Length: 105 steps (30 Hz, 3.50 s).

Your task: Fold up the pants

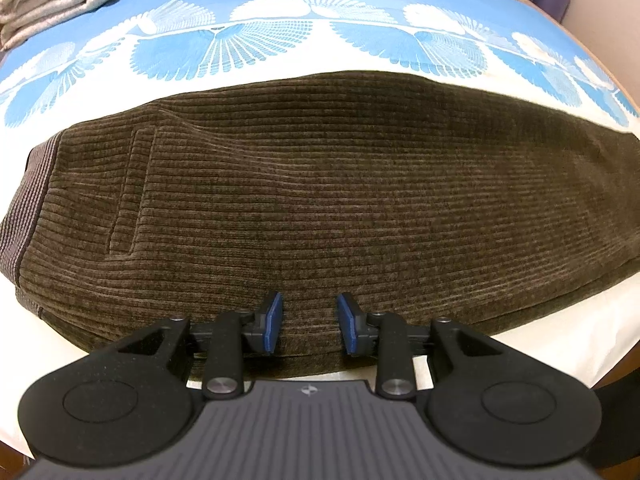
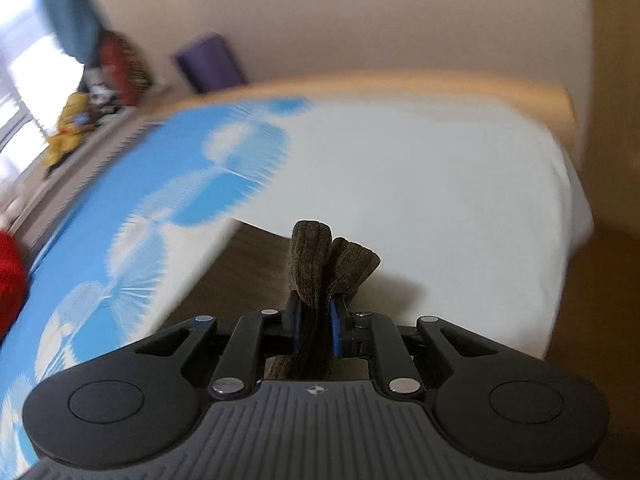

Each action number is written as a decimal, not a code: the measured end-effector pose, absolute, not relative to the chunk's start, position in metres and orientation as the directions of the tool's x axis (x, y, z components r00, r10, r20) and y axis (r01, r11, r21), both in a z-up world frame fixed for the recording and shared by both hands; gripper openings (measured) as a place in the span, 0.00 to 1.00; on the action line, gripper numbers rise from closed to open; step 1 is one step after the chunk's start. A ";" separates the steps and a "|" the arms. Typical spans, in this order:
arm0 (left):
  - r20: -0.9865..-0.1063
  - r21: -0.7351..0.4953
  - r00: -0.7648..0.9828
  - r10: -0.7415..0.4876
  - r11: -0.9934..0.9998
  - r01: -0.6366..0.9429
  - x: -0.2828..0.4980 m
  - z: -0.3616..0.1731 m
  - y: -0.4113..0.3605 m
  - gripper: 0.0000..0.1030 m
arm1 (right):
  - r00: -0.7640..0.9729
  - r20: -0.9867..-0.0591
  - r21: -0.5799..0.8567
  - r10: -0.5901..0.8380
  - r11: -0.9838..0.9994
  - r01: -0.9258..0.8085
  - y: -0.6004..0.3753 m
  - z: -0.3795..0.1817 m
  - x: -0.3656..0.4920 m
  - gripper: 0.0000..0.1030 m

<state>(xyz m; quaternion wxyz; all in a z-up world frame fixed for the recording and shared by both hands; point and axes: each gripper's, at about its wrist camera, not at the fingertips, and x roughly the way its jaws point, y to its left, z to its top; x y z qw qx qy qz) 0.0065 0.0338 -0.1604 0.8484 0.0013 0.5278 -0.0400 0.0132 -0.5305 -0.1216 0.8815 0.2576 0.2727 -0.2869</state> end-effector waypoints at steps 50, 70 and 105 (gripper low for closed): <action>-0.706 -0.393 0.641 -0.301 0.920 -0.001 0.076 -0.101 0.068 0.53 | 0.675 -0.610 -0.223 0.414 0.728 -0.649 -0.107 -0.109 -0.074 0.48; -0.781 -0.348 0.573 -0.250 0.935 -0.066 0.138 -0.149 0.045 0.40 | 0.558 -0.814 0.323 0.162 0.925 0.201 -0.305 -0.179 -0.002 0.76; -0.881 -0.098 0.443 -0.166 0.980 0.171 0.008 -0.158 0.002 0.35 | 0.584 -0.790 0.379 0.186 0.897 0.227 -0.311 -0.179 -0.011 0.33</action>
